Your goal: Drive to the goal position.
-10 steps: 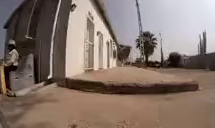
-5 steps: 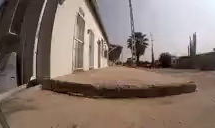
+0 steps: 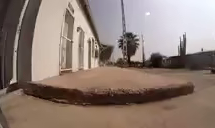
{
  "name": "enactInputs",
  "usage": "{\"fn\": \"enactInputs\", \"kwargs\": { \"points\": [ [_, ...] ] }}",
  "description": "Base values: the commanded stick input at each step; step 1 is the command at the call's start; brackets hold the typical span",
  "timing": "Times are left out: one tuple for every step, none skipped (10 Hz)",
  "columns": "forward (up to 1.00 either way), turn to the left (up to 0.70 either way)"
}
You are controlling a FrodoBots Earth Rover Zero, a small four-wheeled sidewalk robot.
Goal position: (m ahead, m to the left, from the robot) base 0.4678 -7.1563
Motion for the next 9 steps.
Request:
{"fn": "enactInputs", "kwargs": {
  "points": [
    [0.7, -0.27],
    [0.7, -0.27],
    [0.7, -0.27],
    [0.7, -0.27],
    [0.7, -0.27],
    [0.7, -0.27],
    [0.7, -0.27],
    [0.7, -0.27],
    [0.7, -0.27]
  ]
}}
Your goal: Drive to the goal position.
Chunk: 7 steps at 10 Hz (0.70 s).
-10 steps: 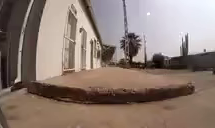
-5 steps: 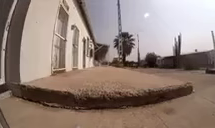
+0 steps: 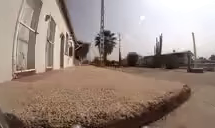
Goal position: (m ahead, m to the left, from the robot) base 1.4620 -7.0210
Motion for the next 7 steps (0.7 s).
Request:
{"fn": "enactInputs", "kwargs": {
  "points": [
    [0.7, -0.27],
    [0.7, -0.27],
    [0.7, -0.27],
    [0.7, -0.27],
    [0.69, -0.26],
    [-0.1, 0.04],
    [-0.7, 0.27]
  ]
}}
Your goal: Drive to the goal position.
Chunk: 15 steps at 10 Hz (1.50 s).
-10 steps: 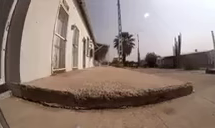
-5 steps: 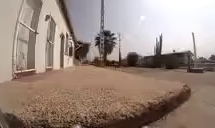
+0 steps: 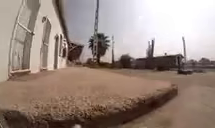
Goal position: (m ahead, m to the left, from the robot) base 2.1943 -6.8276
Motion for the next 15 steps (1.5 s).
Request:
{"fn": "enactInputs", "kwargs": {
  "points": [
    [-0.7, 0.27],
    [-0.7, 0.27],
    [-0.7, 0.27],
    [-0.7, 0.27],
    [-0.7, 0.27],
    [-0.7, 0.27],
    [-0.7, 0.27],
    [-0.7, 0.27],
    [-0.7, 0.27],
    [-0.7, 0.27],
    [-0.7, 0.27],
    [-0.7, 0.27],
    [-0.7, 0.27],
    [-0.7, 0.27],
    [-0.7, 0.27]
  ]
}}
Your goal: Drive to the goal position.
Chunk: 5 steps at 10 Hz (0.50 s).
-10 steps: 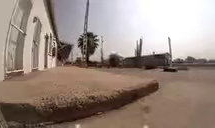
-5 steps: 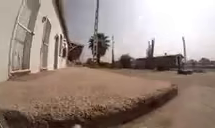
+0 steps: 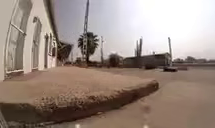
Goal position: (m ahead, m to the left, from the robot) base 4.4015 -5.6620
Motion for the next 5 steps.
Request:
{"fn": "enactInputs", "kwargs": {
  "points": [
    [-0.7, 0.27],
    [-0.22, 0.09],
    [0.43, -0.17],
    [0.7, -0.27],
    [0.7, -0.27]
  ]
}}
